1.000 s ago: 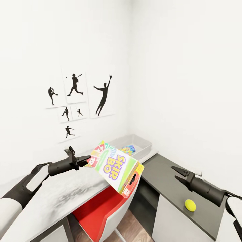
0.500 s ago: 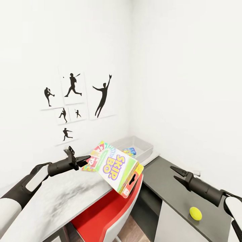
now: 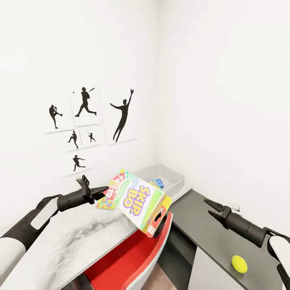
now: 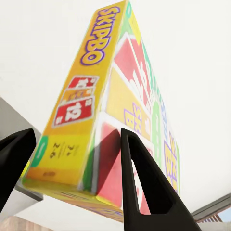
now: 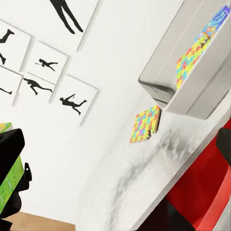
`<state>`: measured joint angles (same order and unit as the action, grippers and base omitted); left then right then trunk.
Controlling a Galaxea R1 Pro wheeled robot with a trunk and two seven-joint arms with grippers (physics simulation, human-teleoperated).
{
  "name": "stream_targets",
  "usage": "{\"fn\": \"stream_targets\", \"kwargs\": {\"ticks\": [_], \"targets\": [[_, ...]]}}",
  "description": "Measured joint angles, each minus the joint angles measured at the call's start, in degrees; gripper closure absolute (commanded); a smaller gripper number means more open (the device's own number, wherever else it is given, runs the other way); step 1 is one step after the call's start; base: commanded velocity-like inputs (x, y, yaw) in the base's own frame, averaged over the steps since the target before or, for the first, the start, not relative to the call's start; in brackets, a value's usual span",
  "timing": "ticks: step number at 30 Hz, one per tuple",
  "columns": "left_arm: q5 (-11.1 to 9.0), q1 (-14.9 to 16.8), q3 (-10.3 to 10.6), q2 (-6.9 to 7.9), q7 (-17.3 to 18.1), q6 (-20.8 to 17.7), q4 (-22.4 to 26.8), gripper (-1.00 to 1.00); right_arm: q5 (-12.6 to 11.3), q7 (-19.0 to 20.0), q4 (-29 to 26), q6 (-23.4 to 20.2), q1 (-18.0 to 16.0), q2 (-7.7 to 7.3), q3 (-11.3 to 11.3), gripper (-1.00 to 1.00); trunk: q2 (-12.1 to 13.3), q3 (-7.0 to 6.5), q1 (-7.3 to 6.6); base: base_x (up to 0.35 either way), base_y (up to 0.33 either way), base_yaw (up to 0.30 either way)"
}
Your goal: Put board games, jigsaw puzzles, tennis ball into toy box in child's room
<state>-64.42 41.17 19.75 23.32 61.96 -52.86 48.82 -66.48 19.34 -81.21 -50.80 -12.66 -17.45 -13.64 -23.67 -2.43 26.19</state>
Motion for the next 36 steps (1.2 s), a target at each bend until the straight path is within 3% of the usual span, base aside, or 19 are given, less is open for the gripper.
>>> {"fn": "stream_targets", "kwargs": {"ticks": [32, 36], "targets": [[0.0, 0.0, 0.0, 0.00, 0.0, 0.0, 0.0, 1.00, 0.1, -0.1, -1.9, 1.0, 0.0, 0.04, 0.0, -1.00, 0.0, 0.00, 0.01, 0.027, -0.015, 0.000], [0.0, 0.0, 0.0, 0.00, 0.0, 0.0, 0.0, 1.00, 1.4, -0.1, -0.7, 1.1, 0.0, -0.06, -0.1, -1.00, 0.0, 0.00, 0.01, 0.006, -0.003, 0.000]]}}
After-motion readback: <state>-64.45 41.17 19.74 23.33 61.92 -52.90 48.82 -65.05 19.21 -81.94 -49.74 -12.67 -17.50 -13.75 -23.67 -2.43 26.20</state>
